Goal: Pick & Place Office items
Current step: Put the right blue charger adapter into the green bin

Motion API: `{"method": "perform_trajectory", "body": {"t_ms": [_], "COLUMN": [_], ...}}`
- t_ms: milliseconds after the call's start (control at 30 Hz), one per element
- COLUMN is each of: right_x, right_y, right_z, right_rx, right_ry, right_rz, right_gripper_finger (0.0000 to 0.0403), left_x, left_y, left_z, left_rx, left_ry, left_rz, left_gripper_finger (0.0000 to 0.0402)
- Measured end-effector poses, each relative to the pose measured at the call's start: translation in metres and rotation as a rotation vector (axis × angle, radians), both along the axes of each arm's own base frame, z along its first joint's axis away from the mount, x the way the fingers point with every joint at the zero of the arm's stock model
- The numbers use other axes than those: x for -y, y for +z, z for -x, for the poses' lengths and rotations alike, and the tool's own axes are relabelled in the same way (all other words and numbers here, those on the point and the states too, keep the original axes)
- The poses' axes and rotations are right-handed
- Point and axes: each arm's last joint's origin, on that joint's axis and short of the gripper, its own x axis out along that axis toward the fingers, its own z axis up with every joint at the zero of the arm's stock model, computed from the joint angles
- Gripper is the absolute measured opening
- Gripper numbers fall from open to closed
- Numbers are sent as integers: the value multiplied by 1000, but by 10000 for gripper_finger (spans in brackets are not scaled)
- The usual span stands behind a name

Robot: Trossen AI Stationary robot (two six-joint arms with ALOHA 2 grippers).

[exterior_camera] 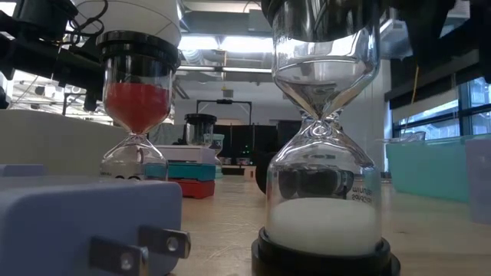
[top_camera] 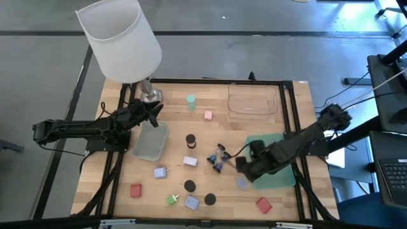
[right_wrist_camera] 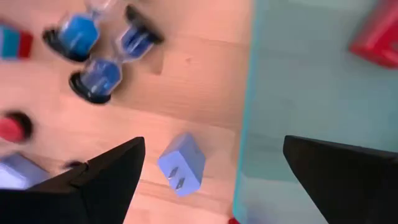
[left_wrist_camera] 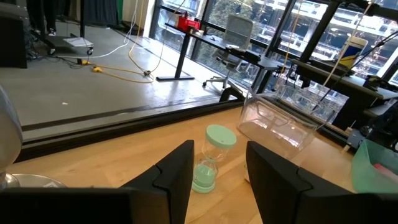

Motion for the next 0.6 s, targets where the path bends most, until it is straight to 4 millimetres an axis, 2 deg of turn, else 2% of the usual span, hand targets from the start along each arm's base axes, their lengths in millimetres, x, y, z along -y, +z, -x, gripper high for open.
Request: {"method": "perform_trajectory", "body": {"t_ms": [133,267,467,600], "right_x": [-9,-15,-20,-31], "right_y": [-3,-2,-9,-20], "right_z": [-20,-29,-31,-35], "right_rx": [2,12,13,6], "right_ry": [164,276,304,325], "right_rz": [59,74,95,78], "right_gripper_finger": [384,384,384,384], "left_x": [0,0,0,0], "left_y": [0,0,0,0], "left_z": [0,0,0,0], "left_rx": [0,0,0,0], "left_ry": [0,0,0,0], "left_rz": [0,0,0,0], "left_gripper_finger": [143,143,143,143]}}
